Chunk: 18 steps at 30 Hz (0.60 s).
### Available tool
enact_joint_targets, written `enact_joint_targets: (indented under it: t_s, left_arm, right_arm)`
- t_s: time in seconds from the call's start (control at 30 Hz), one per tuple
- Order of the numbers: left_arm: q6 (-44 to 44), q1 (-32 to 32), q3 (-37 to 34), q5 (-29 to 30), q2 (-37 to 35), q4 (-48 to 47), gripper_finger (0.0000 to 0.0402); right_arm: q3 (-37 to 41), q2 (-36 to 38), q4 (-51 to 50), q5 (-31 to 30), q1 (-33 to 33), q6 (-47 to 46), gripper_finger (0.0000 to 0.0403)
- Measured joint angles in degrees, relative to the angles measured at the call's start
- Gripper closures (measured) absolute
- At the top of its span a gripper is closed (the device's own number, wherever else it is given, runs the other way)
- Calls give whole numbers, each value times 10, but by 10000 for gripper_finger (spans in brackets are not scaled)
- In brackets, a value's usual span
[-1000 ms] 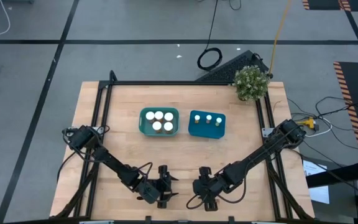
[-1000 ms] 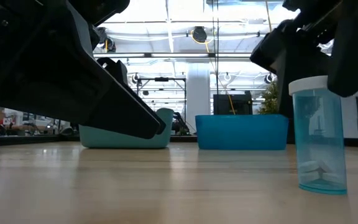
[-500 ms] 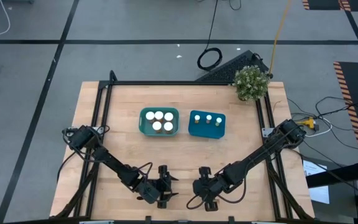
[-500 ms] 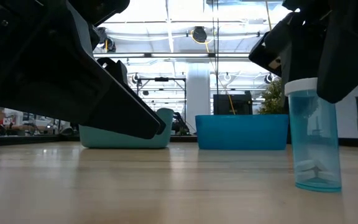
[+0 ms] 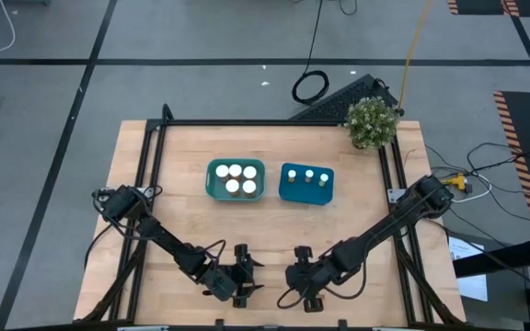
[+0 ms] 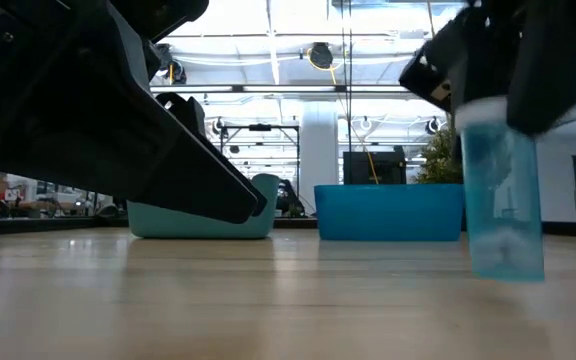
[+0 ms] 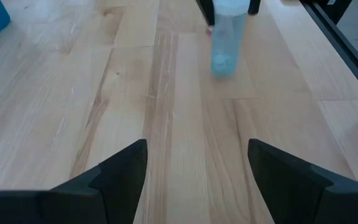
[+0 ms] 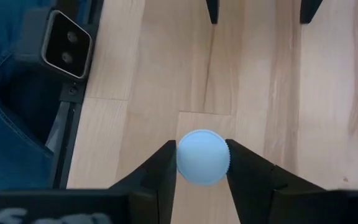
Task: Pick and place medicine bottles into bin by pill shape (circle, oval)
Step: Put the small blue tablet bottle into the blue bin
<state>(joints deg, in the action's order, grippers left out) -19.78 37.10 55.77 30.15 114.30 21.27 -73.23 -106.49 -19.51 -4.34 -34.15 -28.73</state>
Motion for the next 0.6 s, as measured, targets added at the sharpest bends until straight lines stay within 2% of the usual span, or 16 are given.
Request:
enact_joint_targets:
  t_s: [0.27, 0.4, 0.6]
  left_arm:
    - [0, 0, 0, 18, -1, -1, 124]
    - [2, 7, 0, 34, -33, -16, 124]
    - [14, 38, 0, 124, -104, -104, 124]
  right_arm:
    - [0, 53, -24, 1, 19, 24, 287]
    - [0, 91, -52, 0, 39, 41, 287]
    - [0, 144, -67, 0, 80, 81, 287]
